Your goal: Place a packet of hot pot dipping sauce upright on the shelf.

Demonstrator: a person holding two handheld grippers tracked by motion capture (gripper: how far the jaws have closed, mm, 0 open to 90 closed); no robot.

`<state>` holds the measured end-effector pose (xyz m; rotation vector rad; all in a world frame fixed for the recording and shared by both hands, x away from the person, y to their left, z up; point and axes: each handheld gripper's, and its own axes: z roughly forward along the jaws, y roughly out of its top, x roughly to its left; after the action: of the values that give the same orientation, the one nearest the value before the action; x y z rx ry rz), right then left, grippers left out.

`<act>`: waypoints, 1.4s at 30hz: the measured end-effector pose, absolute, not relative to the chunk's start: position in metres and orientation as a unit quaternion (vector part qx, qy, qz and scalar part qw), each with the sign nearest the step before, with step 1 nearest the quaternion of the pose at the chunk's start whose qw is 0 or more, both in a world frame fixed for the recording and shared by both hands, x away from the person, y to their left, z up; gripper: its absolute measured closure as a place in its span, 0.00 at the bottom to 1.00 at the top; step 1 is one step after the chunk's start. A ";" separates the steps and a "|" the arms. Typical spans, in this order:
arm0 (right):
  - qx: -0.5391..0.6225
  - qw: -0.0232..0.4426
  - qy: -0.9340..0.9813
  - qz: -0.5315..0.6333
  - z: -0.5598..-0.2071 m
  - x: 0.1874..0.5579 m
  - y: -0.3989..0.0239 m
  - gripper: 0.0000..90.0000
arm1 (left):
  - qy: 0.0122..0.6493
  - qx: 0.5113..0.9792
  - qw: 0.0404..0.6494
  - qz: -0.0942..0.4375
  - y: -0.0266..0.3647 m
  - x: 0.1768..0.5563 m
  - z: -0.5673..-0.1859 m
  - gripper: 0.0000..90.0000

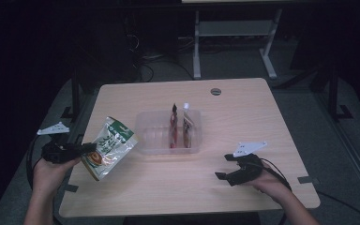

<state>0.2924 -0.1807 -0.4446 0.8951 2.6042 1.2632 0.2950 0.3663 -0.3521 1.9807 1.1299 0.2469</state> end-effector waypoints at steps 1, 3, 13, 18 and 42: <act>0.292 0.058 0.859 0.417 -0.445 0.293 -0.181 0.21 | 0.443 0.789 0.414 0.098 0.363 0.292 -0.351 1.00; 0.295 0.056 0.858 0.417 -0.443 0.293 -0.181 0.21 | 0.433 0.793 0.417 0.097 0.358 0.289 -0.349 1.00; 0.284 -0.002 0.853 0.437 -0.428 0.296 -0.177 0.16 | 0.374 0.815 0.438 0.069 0.314 0.283 -0.350 1.00; 0.262 -0.016 0.854 0.449 -0.424 0.297 -0.168 0.17 | 0.352 0.828 0.434 0.051 0.292 0.283 -0.357 1.00; 0.173 -0.099 0.840 0.504 -0.417 0.317 -0.086 0.35 | 0.238 0.871 0.430 0.002 0.229 0.275 -0.385 1.00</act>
<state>0.3170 -0.0859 -0.4171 0.5812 2.8200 1.6929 0.2749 0.2289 -0.3852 2.1723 0.5947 0.0040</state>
